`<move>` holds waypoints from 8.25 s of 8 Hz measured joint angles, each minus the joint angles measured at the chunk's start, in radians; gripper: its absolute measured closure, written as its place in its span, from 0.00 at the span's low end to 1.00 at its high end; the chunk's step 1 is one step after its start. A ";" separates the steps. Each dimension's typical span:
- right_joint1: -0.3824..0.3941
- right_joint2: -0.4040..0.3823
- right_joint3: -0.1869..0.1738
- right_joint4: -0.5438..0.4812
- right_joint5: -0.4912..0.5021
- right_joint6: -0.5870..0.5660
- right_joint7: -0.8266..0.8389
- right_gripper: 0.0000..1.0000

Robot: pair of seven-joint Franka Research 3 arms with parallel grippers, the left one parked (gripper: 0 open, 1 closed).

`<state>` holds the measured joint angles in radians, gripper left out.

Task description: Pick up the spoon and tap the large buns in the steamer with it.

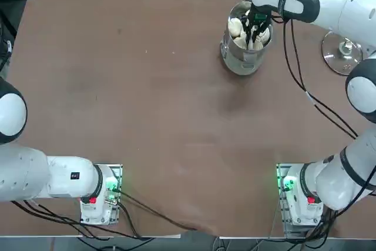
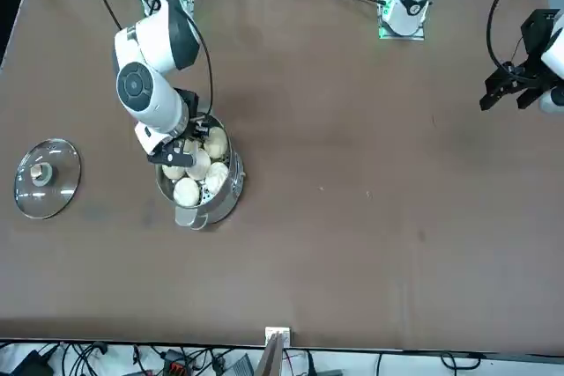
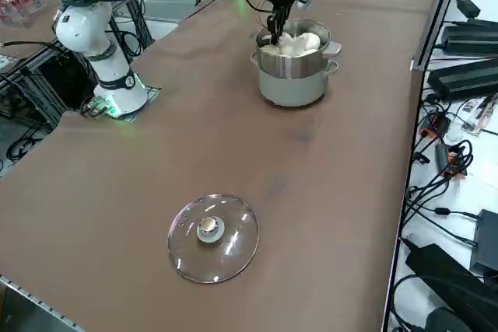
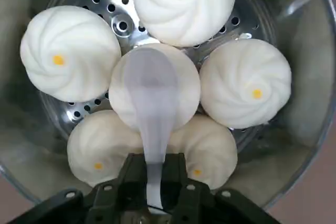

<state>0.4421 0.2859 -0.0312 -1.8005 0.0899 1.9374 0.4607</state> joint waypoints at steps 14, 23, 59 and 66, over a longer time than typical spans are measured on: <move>-0.007 0.058 -0.014 0.105 0.003 -0.095 0.009 0.83; -0.007 0.099 -0.020 0.167 0.004 -0.165 0.016 0.83; -0.479 0.213 -0.031 -0.201 -0.002 0.281 -0.554 0.68; -0.479 -0.004 -0.022 0.001 -0.002 0.070 -0.559 0.00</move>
<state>-0.0366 0.2822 -0.0532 -1.7999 0.0879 2.0079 -0.0979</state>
